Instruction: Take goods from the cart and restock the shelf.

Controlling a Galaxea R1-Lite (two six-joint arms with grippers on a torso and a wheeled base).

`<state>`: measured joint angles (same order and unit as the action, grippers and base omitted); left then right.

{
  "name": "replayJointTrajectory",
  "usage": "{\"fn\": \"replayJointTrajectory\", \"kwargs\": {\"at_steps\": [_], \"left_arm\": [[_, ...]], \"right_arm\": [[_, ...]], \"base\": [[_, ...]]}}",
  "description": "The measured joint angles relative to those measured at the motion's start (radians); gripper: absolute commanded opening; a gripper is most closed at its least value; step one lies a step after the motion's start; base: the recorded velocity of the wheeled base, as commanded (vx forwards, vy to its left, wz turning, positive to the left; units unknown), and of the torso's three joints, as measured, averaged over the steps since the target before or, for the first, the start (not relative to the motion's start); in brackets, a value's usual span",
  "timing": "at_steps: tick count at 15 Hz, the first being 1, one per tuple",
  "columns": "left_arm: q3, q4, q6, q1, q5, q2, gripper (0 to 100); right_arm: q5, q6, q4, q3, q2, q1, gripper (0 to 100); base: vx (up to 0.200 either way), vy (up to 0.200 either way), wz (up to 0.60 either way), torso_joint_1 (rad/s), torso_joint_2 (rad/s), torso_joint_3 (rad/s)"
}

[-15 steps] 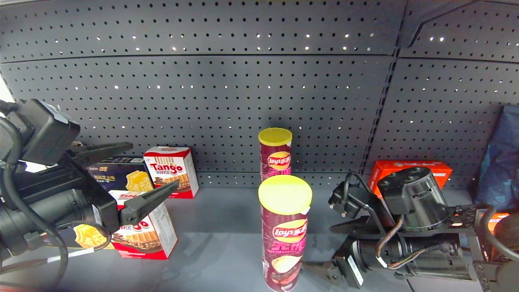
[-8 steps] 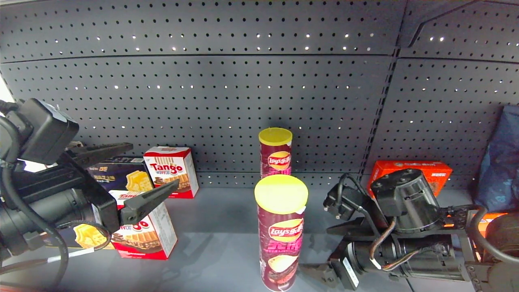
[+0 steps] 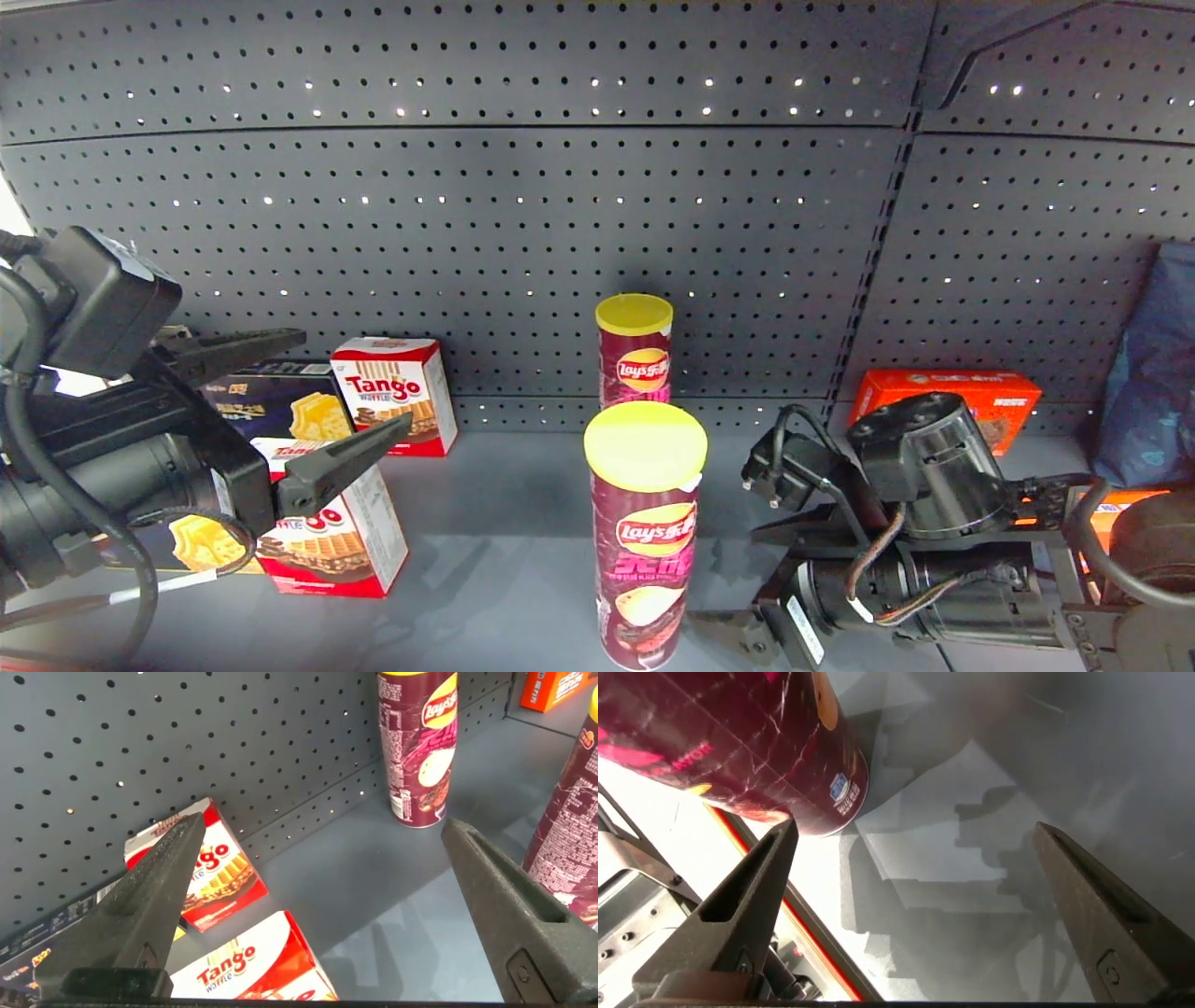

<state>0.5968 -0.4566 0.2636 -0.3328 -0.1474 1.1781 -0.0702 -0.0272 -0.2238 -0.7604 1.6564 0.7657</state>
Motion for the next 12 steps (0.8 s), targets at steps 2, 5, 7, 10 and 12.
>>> {"fn": "replayJointTrajectory", "kwargs": {"at_steps": [2,5,7,10,12], "left_arm": [[0.000,0.000,0.000,0.000,0.000,0.000,100],[0.000,0.000,0.000,0.000,0.000,0.000,100],[0.000,0.000,0.000,0.000,0.001,0.000,100],[0.000,0.000,0.000,0.000,0.001,0.000,100],[-0.002,-0.001,0.000,0.001,0.001,0.000,100]], "right_arm": [[0.000,0.000,0.000,-0.001,-0.001,-0.001,100],[0.000,-0.001,0.000,-0.014,0.004,0.003,100],[0.000,-0.001,0.000,-0.018,0.009,0.007,100],[0.000,0.000,0.000,-0.020,0.014,0.008,100],[0.001,0.002,-0.001,-0.020,0.011,0.006,100]], "base": [[0.000,0.000,0.00,0.000,0.00,0.000],[0.000,0.000,0.00,0.000,0.00,0.000],[0.000,0.000,0.00,0.000,0.00,0.000],[0.000,0.000,0.00,0.000,0.00,0.000],[0.000,0.000,0.00,0.000,0.00,0.000]]}}
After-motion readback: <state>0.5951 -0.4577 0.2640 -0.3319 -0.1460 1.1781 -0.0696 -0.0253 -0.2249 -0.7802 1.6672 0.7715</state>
